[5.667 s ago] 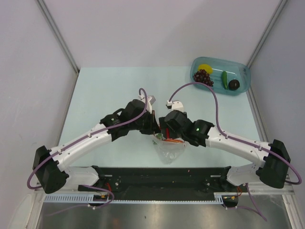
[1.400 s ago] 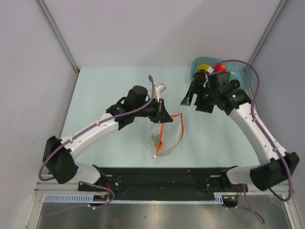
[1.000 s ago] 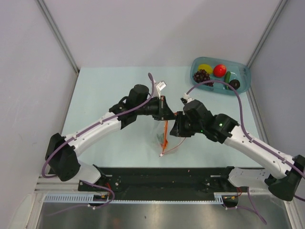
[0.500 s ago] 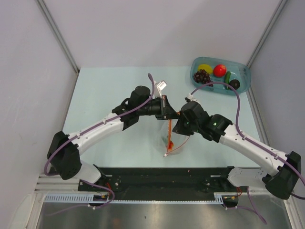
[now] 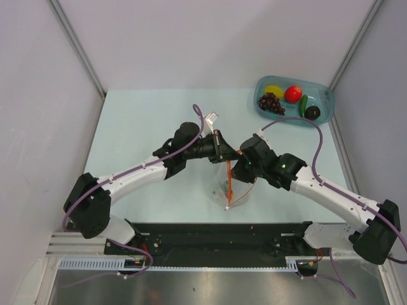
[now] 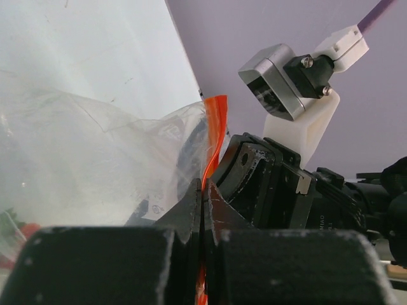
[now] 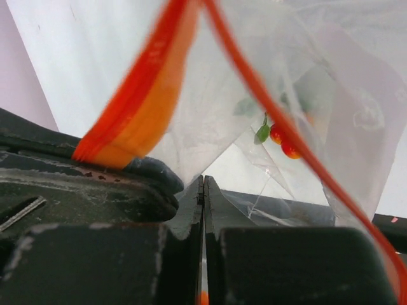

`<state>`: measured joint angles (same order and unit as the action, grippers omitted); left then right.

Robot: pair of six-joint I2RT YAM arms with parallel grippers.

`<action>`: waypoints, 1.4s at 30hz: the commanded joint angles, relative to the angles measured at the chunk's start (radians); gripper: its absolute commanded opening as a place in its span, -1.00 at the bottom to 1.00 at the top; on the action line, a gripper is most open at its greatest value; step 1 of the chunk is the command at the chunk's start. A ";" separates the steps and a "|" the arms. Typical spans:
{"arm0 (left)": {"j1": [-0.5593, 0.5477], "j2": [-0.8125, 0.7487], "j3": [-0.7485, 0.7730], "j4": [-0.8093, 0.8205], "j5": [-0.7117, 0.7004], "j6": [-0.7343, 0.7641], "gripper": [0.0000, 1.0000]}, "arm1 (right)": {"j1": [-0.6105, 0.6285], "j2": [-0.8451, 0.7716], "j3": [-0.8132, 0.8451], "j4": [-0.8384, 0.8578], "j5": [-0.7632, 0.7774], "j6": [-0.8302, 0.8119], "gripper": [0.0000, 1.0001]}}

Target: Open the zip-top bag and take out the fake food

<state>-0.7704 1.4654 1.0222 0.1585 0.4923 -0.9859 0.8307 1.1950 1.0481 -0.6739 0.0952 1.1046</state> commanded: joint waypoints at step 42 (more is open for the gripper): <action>-0.007 0.075 0.052 0.010 0.054 -0.023 -1.00 | 0.100 -0.233 -0.454 0.408 0.100 -0.224 -1.00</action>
<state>-0.7830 1.5333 1.0470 0.1848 0.5705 -1.0744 0.9264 1.0157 0.6331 -0.3168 0.1856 0.8944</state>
